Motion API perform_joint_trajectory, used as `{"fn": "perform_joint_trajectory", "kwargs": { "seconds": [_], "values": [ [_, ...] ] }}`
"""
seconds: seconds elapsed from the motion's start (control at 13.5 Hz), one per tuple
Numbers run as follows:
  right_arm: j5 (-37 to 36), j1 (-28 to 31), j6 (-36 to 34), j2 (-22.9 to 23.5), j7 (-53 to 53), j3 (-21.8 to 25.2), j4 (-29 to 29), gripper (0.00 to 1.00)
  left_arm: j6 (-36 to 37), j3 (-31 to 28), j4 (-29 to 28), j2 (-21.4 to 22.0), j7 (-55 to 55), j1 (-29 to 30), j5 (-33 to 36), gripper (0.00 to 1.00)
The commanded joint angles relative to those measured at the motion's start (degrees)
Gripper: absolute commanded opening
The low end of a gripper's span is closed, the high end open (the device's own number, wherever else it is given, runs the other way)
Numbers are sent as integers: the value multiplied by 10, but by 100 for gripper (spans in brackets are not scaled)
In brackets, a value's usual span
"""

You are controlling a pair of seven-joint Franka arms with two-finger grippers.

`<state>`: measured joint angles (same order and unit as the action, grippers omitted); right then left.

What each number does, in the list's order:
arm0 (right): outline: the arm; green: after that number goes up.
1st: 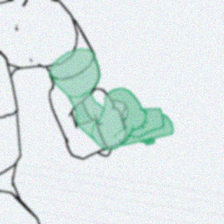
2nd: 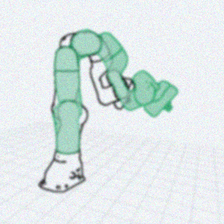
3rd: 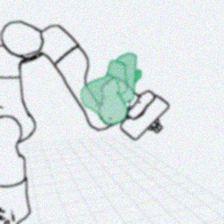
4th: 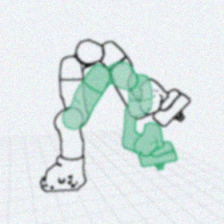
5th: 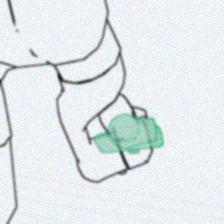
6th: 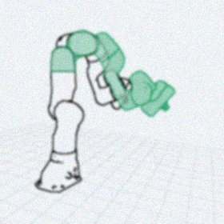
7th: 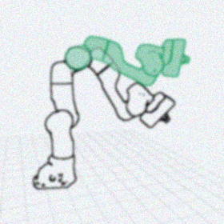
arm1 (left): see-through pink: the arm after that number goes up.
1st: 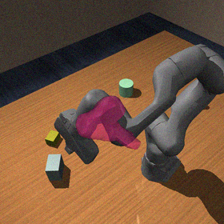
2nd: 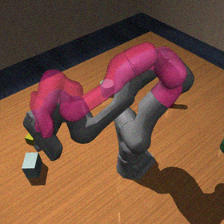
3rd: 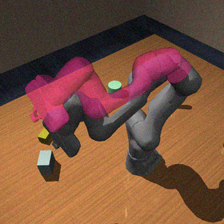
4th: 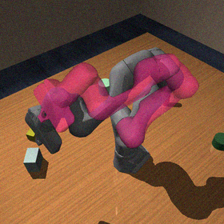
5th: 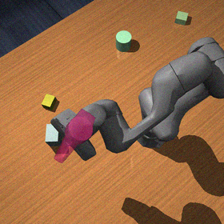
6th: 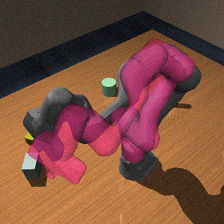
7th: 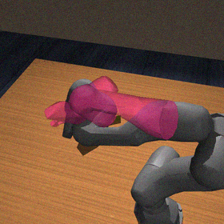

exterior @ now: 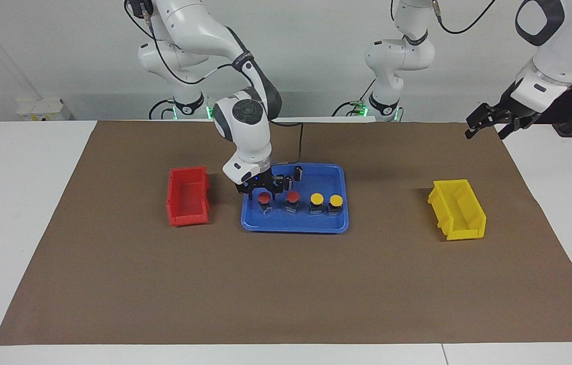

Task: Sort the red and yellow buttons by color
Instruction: 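Reach the right gripper to a red button and grasp it, then carry the red button to the red bin while the left gripper reaches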

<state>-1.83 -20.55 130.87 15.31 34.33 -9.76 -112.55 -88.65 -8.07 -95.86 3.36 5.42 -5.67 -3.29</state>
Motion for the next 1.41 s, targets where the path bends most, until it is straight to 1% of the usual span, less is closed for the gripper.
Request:
{"fn": "perform_joint_trajectory", "kwargs": {
  "seconds": [0.0, 0.07, 0.15, 0.3, 0.37, 0.44, 0.52, 0.59, 0.74, 0.81, 0.96, 1.04, 1.19, 1.33],
  "values": [
    [-7, 1, 9, -13, -3, -1, -15, 38, -18, 4, -14, 12, 5, -2, 35, 100],
    [-7, 3, -1, -12, -4, -1, -8, 31, -22, 5, -14, 12, 12, -4, 44, 100],
    [-7, 3, -19, -9, -6, 0, 11, 25, -29, 5, -16, 12, 16, -5, 45, 100],
    [-7, 16, -101, -8, -31, 2, 76, 24, -31, 5, -16, 12, 16, -5, 45, 100],
    [-6, 33, -141, -17, -54, 5, 102, 24, -35, 6, -16, 12, 15, -5, 45, 100],
    [-2, 75, -179, -44, -82, 4, 116, 24, -46, 10, -20, 13, 7, -7, 45, 100],
    [3, 111, -211, -71, -129, 4, 110, 25, -75, 14, -35, 16, -12, -26, 45, 100],
    [9, 145, -244, -106, -192, 4, 88, 25, -109, 17, -55, 19, -70, -64, 44, 100],
    [31, 197, -246, -169, -267, 4, 11, 25, -151, 18, -88, 17, -194, -142, 44, 96],
    [32, 216, -233, -185, -291, 4, -18, 25, -173, 18, -108, 16, -231, -172, 43, 93],
    [32, 239, -187, -204, -326, 4, -72, 25, -244, 19, -156, 12, -289, -222, 35, 83],
    [32, 240, -167, -214, -328, 5, -99, 25, -272, 19, -172, 4, -313, -245, 28, 82],
    [33, 240, -134, -226, -330, 4, -132, 25, -309, 18, -178, -40, -375, -298, 27, 82],
    [33, 232, -108, -232, -326, 4, -154, 25, -340, 19, -178, -74, -380, -311, 26, 77]
  ]
}}
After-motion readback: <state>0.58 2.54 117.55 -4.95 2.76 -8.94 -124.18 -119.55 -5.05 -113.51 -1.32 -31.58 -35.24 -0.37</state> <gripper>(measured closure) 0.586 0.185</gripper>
